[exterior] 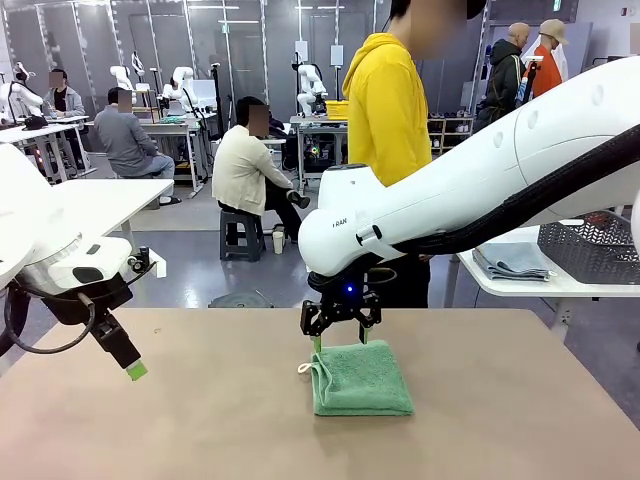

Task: Fold the towels and place them in the basket.
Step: Place the folded Towel with hook on the right side of the table.

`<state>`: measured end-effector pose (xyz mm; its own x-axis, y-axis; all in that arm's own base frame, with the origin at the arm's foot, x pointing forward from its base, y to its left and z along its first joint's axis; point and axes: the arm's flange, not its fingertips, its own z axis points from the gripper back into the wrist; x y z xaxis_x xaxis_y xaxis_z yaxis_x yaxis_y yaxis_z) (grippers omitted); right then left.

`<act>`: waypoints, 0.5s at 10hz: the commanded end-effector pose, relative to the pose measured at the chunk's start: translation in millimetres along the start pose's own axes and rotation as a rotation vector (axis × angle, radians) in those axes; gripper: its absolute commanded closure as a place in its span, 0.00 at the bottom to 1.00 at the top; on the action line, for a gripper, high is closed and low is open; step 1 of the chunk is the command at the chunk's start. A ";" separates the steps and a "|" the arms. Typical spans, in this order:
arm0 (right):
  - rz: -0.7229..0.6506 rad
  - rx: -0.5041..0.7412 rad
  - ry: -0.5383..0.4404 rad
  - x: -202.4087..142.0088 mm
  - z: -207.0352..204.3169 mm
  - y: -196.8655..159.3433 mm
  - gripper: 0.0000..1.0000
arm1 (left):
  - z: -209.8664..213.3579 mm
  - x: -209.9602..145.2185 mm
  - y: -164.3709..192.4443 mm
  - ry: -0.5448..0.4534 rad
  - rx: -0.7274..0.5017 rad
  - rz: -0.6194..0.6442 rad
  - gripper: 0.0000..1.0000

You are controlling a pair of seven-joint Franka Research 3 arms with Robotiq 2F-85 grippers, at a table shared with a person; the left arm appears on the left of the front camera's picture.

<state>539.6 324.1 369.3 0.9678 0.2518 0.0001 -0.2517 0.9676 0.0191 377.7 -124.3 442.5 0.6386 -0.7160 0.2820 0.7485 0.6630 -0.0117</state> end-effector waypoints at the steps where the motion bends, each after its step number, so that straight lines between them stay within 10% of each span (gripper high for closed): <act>1: 0.000 -0.003 0.000 0.2 -1.1 -0.4 0.00 | -0.1 4.1 1.4 0.004 0.012 0.015 0.00; 5: 0.000 0.000 0.000 0.0 0.0 0.0 0.00 | -0.1 4.1 1.4 0.004 0.012 0.015 0.00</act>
<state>539.6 324.1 369.4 0.9678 0.2518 0.0003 -0.2518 0.9676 0.0192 377.7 -124.3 442.5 0.6386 -0.7160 0.2820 0.7485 0.6630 -0.0117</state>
